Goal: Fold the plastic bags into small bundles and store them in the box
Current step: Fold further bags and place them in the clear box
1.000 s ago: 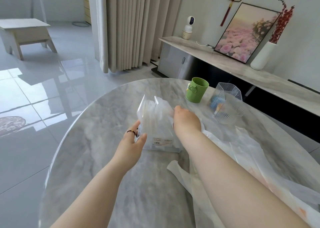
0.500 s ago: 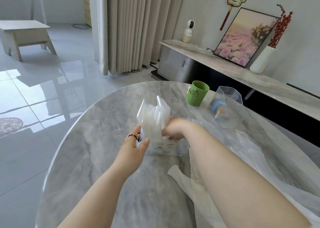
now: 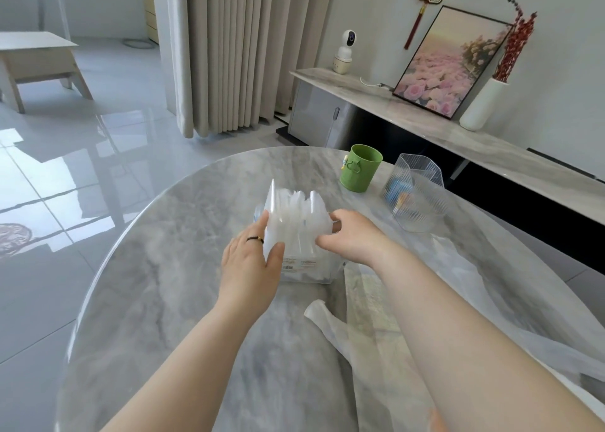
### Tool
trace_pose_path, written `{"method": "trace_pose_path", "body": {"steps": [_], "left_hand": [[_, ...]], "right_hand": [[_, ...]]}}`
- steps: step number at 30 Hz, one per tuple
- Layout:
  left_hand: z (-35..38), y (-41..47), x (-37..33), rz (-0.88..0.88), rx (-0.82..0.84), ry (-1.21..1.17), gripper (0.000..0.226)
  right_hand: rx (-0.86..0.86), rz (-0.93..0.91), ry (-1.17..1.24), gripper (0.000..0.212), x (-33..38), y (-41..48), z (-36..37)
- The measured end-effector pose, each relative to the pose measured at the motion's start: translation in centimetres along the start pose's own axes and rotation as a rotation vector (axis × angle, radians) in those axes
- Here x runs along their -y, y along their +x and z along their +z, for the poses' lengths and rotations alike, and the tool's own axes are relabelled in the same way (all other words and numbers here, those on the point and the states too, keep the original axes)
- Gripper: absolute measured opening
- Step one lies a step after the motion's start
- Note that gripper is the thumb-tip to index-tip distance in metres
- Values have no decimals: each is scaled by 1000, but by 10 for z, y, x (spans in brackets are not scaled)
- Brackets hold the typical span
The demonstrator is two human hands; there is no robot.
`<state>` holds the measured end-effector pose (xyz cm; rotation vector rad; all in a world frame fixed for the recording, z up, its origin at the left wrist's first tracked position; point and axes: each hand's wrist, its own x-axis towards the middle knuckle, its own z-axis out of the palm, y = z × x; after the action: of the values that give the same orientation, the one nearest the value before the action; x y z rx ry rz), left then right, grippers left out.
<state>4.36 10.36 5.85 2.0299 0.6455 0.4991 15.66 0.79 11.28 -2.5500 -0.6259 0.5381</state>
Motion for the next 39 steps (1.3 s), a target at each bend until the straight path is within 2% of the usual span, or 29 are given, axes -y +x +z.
{"method": "trace_pose_path", "body": {"steps": [4, 8, 10, 16, 20, 23, 29, 32, 36, 39], "left_hand": [[-11, -6, 0, -65, -112, -82, 50], [-25, -20, 3, -188, -245, -108, 42], [-33, -33, 1, -201, -251, -86, 34], [-38, -80, -15, -82, -39, 78, 11], [-31, -117, -23, 20, 131, 129, 11], [-27, -133, -19, 113, 229, 272, 15], [-24, -130, -6, 202, 335, 497, 27], [-18, -127, -3, 247, 384, 555, 29], [-4, -128, -2, 316, 478, 621, 32], [3, -129, 0, 355, 514, 650, 32]], "right_hand": [[-143, -14, 38, 46, -11, -21, -8], [-198, -28, 63, 39, -31, -56, -15], [-192, -10, 21, 37, -48, -83, -17], [-28, 42, -139, 44, -96, -159, 26], [-8, 50, -134, 56, -99, -176, 66], [-23, 80, -312, 61, -98, -174, 81], [-133, 75, -359, 25, -103, -167, 83], [-162, 98, -333, 23, -111, -166, 80], [-155, 139, -345, 36, -108, -169, 80], [-153, 150, -381, 29, -105, -167, 81]]}}
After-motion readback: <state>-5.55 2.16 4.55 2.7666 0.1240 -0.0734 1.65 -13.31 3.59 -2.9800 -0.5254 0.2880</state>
